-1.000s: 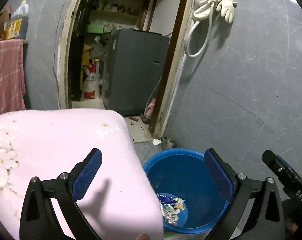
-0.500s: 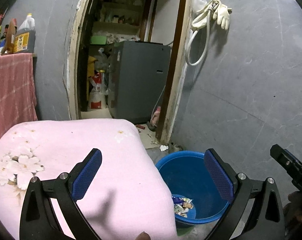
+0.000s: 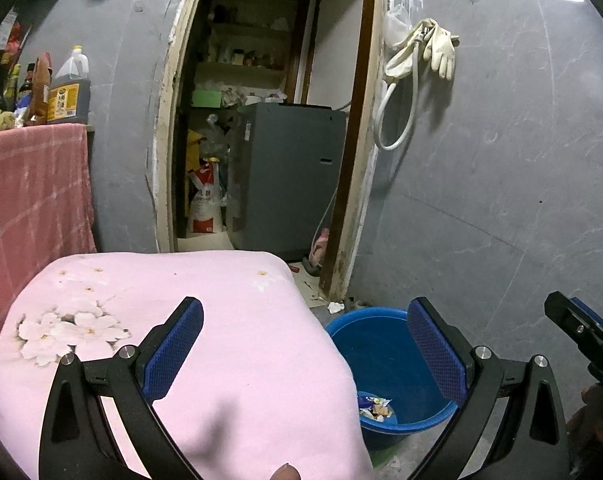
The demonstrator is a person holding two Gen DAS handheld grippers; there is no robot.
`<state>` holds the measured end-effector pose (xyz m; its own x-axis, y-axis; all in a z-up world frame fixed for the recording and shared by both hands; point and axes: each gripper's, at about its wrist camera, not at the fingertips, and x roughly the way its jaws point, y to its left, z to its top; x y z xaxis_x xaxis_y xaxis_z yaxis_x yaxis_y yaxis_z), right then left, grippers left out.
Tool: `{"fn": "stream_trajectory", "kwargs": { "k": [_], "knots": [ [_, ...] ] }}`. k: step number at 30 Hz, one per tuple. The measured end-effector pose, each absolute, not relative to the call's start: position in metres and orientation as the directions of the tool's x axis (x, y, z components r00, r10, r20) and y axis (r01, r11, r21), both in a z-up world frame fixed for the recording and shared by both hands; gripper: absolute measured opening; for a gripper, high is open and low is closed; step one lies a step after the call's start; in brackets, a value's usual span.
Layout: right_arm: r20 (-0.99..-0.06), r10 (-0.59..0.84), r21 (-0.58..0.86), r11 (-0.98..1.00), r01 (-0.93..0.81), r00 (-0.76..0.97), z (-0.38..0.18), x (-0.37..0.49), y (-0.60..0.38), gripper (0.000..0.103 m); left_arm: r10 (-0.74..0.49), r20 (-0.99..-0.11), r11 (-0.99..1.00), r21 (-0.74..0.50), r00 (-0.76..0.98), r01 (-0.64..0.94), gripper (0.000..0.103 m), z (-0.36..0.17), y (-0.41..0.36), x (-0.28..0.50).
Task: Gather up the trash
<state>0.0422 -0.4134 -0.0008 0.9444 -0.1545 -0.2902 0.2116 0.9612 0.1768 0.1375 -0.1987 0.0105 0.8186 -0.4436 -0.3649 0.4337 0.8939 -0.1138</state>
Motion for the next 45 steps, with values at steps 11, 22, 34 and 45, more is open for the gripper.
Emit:
{"fn": "stream_trajectory", "kwargs": {
  "k": [11, 22, 34, 45],
  "knots": [
    [-0.275, -0.142, 0.160, 0.968, 0.191, 0.951, 0.003, 0.018, -0.396, 0.103, -0.424, -0.348, 0.904, -0.104, 0.836, 0.416, 0.100, 0.012, -0.175, 0.111],
    [-0.263, -0.138, 0.148, 0.972, 0.181, 0.955, 0.004, -0.004, -0.376, 0.103, -0.407, -0.338, 0.911, -0.079, 0.849, 0.405, 0.100, 0.008, -0.160, 0.085],
    [-0.245, -0.155, 0.145, 0.970, 0.195, 0.957, 0.001, -0.036, -0.353, 0.103, -0.389, -0.326, 0.917, -0.047, 0.862, 0.396, 0.100, -0.003, -0.142, 0.053],
    [-0.236, -0.181, 0.117, 0.970, 0.213, 0.955, -0.017, -0.069, -0.335, 0.103, -0.395, -0.297, 0.913, -0.024, 0.870, 0.406, 0.100, -0.020, -0.131, 0.018]
  ]
}}
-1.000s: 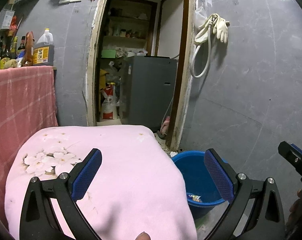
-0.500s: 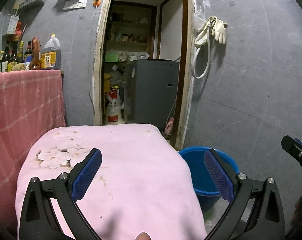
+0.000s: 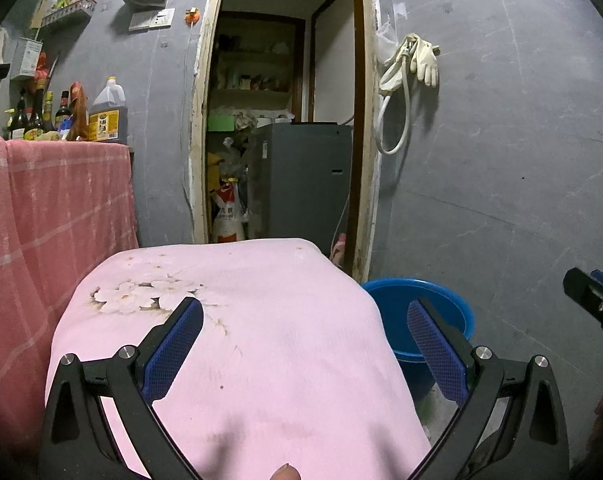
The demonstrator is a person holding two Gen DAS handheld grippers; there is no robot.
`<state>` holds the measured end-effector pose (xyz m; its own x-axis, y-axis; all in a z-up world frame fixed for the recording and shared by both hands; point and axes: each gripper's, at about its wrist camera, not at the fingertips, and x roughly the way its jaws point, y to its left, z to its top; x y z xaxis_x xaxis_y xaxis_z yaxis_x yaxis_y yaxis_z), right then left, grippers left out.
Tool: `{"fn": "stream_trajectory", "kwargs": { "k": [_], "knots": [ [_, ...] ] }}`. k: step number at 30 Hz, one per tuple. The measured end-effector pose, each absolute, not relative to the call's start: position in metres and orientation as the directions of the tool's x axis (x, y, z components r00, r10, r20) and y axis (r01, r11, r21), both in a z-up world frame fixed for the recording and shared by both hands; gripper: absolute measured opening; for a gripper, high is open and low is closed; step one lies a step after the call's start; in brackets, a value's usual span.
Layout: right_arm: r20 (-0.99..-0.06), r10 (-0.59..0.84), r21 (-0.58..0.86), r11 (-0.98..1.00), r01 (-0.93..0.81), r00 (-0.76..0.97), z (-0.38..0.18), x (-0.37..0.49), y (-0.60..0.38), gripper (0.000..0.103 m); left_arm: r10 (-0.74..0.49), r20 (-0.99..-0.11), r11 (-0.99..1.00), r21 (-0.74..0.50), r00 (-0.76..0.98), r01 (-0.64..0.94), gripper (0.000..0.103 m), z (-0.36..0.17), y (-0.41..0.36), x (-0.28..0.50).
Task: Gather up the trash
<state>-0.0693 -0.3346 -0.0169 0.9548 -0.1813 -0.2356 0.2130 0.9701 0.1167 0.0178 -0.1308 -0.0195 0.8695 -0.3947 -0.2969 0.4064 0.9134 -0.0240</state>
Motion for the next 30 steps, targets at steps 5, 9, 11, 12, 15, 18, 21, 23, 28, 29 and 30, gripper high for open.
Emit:
{"fn": "stream_trajectory", "kwargs": {
  "k": [5, 9, 11, 12, 15, 18, 21, 23, 28, 29, 30],
  "knots": [
    [-0.210, -0.167, 0.094, 0.977, 0.190, 0.963, -0.027, -0.080, -0.324, 0.103, -0.380, -0.269, 0.920, -0.012, 0.885, 0.392, 0.100, -0.026, -0.123, 0.001],
    [-0.184, -0.148, 0.087, 0.982, 0.167, 0.972, -0.033, -0.084, -0.317, 0.103, -0.360, -0.247, 0.929, 0.000, 0.900, 0.371, 0.100, -0.035, -0.115, -0.012],
    [-0.177, -0.143, 0.080, 0.984, 0.159, 0.974, -0.035, -0.085, -0.312, 0.103, -0.353, -0.243, 0.932, -0.010, 0.903, 0.362, 0.100, -0.039, -0.109, -0.015],
    [-0.173, -0.138, 0.080, 0.985, 0.153, 0.975, -0.037, -0.085, -0.310, 0.103, -0.352, -0.245, 0.933, -0.015, 0.903, 0.359, 0.100, -0.040, -0.107, -0.015],
    [-0.170, -0.129, 0.083, 0.986, 0.144, 0.977, -0.043, -0.083, -0.304, 0.103, -0.336, -0.242, 0.938, -0.001, 0.910, 0.347, 0.100, -0.045, -0.103, -0.019],
    [-0.172, -0.126, 0.082, 0.987, 0.141, 0.977, -0.048, -0.080, -0.302, 0.103, -0.330, -0.233, 0.940, 0.003, 0.915, 0.340, 0.100, -0.050, -0.099, -0.021],
    [-0.185, -0.131, 0.071, 0.987, 0.147, 0.974, -0.052, -0.077, -0.303, 0.103, -0.321, -0.237, 0.943, 0.005, 0.917, 0.332, 0.100, -0.057, -0.095, -0.024],
    [-0.189, -0.142, 0.052, 0.987, 0.154, 0.972, -0.056, -0.075, -0.301, 0.103, -0.317, -0.242, 0.944, 0.010, 0.917, 0.329, 0.100, -0.062, -0.095, -0.025],
    [-0.213, -0.156, 0.056, 0.984, 0.171, 0.964, -0.066, -0.070, -0.303, 0.103, -0.309, -0.254, 0.948, -0.002, 0.917, 0.319, 0.100, -0.070, -0.093, -0.021],
    [-0.214, -0.157, 0.057, 0.983, 0.172, 0.964, -0.067, -0.071, -0.304, 0.103, -0.309, -0.251, 0.948, -0.004, 0.918, 0.318, 0.100, -0.071, -0.092, -0.021],
    [-0.214, -0.157, 0.055, 0.983, 0.173, 0.964, -0.068, -0.071, -0.303, 0.103, -0.308, -0.247, 0.949, -0.004, 0.919, 0.316, 0.100, -0.072, -0.091, -0.021]
  ]
}}
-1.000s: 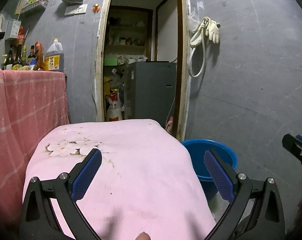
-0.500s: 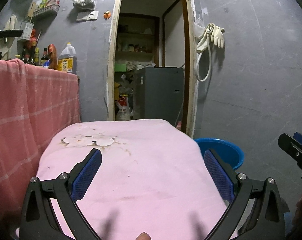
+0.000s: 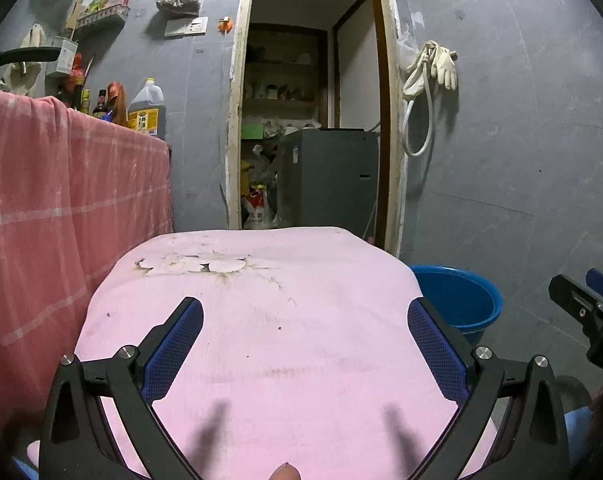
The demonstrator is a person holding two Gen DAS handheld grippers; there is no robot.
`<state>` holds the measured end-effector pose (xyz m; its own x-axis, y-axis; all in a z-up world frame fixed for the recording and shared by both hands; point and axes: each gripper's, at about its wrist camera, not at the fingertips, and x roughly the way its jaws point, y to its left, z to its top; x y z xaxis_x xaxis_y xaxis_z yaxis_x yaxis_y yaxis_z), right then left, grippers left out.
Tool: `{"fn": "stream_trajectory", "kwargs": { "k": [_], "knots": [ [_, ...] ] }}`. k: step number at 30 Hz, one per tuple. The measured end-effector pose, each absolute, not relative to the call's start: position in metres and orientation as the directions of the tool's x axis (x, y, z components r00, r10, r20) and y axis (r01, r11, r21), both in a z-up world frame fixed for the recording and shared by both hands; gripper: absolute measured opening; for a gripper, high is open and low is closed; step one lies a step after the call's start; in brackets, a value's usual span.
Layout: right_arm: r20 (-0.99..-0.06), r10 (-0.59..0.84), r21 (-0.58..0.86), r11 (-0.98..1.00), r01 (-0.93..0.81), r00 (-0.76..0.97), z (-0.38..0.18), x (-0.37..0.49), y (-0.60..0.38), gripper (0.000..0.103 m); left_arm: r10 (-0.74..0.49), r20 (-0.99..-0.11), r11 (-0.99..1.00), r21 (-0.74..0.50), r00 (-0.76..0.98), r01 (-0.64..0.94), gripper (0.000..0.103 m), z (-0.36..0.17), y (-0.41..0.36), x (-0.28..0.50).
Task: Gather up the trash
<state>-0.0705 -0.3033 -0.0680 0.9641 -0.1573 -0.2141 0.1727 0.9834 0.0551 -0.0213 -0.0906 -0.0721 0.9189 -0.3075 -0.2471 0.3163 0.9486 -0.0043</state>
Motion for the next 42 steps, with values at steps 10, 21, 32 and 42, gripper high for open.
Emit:
{"fn": "stream_trajectory", "kwargs": {
  "k": [10, 21, 32, 42],
  "knots": [
    [-0.219, -0.166, 0.011, 0.985, 0.172, 0.962, -0.075, -0.070, -0.298, 0.103, -0.303, -0.261, 0.951, -0.015, 0.917, 0.309, 0.100, -0.086, -0.086, -0.017],
    [-0.217, -0.165, 0.011, 0.985, 0.171, 0.962, -0.078, -0.070, -0.297, 0.103, -0.302, -0.268, 0.950, -0.010, 0.915, 0.311, 0.100, -0.092, -0.083, -0.015],
    [-0.226, -0.159, 0.016, 0.986, 0.167, 0.961, -0.079, -0.069, -0.294, 0.103, -0.302, -0.263, 0.951, -0.016, 0.916, 0.308, 0.100, -0.096, -0.083, -0.015],
    [-0.230, -0.156, 0.021, 0.986, 0.165, 0.961, -0.079, -0.068, -0.290, 0.103, -0.301, -0.262, 0.952, -0.018, 0.917, 0.307, 0.100, -0.095, -0.081, -0.015]
  ]
}}
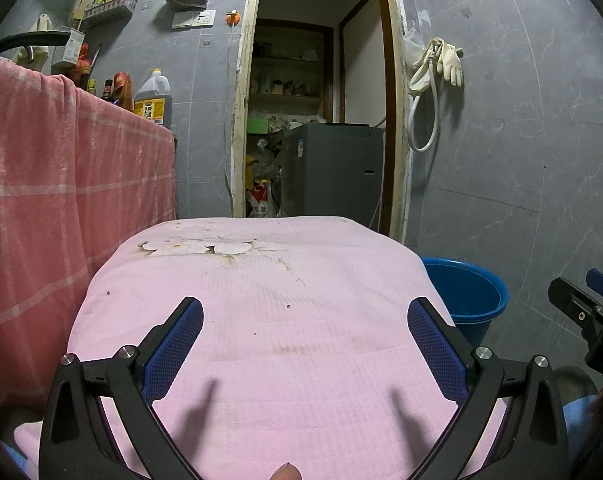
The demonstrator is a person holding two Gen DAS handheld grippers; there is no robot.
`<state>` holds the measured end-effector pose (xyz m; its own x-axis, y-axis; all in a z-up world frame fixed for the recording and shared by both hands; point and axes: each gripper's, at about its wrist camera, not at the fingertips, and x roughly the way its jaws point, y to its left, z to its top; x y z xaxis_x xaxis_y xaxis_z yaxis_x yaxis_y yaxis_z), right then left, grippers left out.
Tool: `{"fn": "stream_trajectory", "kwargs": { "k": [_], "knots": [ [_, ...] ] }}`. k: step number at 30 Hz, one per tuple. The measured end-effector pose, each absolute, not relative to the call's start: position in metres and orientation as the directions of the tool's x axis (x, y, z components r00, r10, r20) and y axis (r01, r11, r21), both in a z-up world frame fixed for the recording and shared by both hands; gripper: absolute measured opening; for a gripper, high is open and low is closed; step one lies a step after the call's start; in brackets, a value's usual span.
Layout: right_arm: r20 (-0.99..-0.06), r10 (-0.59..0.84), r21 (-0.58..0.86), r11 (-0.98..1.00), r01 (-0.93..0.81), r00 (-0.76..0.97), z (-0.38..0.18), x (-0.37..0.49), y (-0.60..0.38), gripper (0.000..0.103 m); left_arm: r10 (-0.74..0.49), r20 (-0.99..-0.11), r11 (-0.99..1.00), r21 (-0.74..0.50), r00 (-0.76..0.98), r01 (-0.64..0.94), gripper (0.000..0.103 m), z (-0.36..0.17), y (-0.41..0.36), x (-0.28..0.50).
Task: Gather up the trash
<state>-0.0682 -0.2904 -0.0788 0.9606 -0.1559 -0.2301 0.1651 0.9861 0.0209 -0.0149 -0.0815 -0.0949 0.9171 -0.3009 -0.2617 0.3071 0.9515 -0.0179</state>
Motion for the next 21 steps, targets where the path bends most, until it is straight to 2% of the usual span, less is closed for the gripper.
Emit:
{"fn": "stream_trajectory", "kwargs": {
  "k": [21],
  "knots": [
    [-0.228, -0.156, 0.021, 0.986, 0.165, 0.961, -0.0788, -0.0685, -0.2881, 0.103, -0.297, -0.257, 0.953, -0.022, 0.920, 0.302, 0.100, -0.0935, -0.0814, -0.0174]
  ]
}}
